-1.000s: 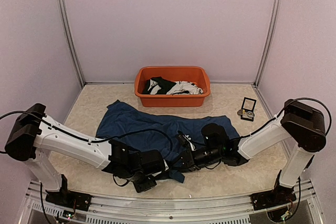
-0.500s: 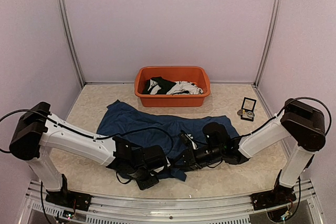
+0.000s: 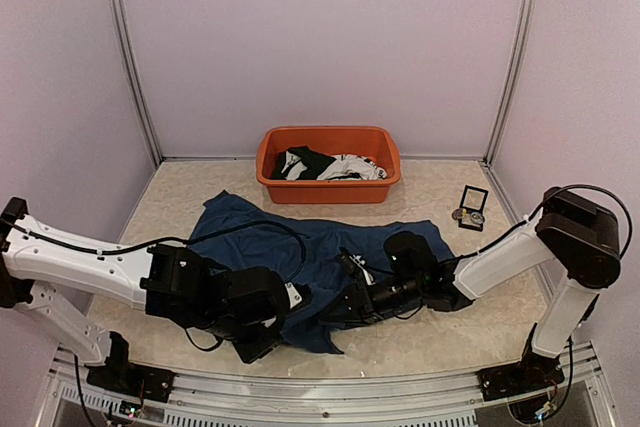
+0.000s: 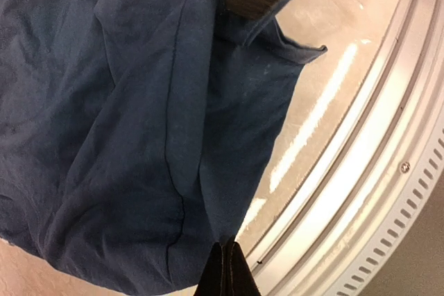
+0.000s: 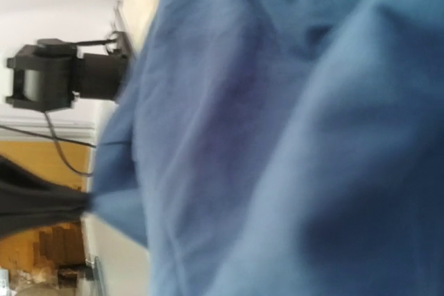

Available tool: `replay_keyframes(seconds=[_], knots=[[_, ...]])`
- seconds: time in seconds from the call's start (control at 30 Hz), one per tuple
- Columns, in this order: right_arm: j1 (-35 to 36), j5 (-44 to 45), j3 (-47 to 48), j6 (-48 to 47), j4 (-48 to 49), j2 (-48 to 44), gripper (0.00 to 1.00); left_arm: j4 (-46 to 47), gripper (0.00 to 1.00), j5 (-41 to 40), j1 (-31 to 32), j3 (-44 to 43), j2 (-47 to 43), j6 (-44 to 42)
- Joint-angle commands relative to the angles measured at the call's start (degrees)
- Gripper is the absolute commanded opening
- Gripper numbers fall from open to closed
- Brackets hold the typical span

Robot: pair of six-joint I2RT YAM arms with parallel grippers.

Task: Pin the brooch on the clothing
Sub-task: Flatten out the crumpled clothing at the center of the board.

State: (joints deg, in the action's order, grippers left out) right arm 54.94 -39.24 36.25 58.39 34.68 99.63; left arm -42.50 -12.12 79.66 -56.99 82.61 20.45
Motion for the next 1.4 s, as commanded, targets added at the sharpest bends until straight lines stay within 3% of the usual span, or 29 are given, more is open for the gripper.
replay_keyframes(seconds=[0.0,0.2,0.47,0.5,0.53,0.67,0.77,1.0,1.37], knots=[[-0.43,-0.05,2.33,-7.04,-9.11,-2.55,0.52,-9.53,0.00,1.92,2.85,-1.75,-2.72,6.38],[-0.45,3.95,5.88,-18.37,-26.21,-9.09,0.73,-17.12,0.00,2.64,5.06,-3.76,-9.23,11.47],[-0.55,13.94,10.95,-28.19,-44.45,-14.30,0.78,-17.13,0.00,-0.45,4.21,-3.75,-20.81,14.18],[-0.53,15.78,11.74,-28.92,-46.30,-14.56,0.78,-15.92,0.13,-1.26,3.56,-3.50,-21.18,14.50],[-0.65,19.01,12.72,-29.35,-47.86,-15.05,0.78,-13.89,0.38,-1.71,2.65,-3.06,-20.80,14.81],[-3.24,21.71,12.69,-28.21,-47.79,-17.81,0.79,-4.06,0.54,-1.91,0.94,-2.71,-15.60,16.02],[-6.06,23.61,11.97,-27.13,-47.53,-20.41,0.79,-4.41,0.60,-1.60,0.36,-6.38,-6.49,18.34],[-12.11,24.41,9.76,-27.28,-46.18,-24.38,0.83,-9.32,0.58,2.74,-0.34,-12.95,10.93,26.22],[-17.22,20.40,8.14,-28.03,-39.16,-18.54,0.84,-6.87,0.57,9.23,-2.16,-10.63,16.25,30.72]])
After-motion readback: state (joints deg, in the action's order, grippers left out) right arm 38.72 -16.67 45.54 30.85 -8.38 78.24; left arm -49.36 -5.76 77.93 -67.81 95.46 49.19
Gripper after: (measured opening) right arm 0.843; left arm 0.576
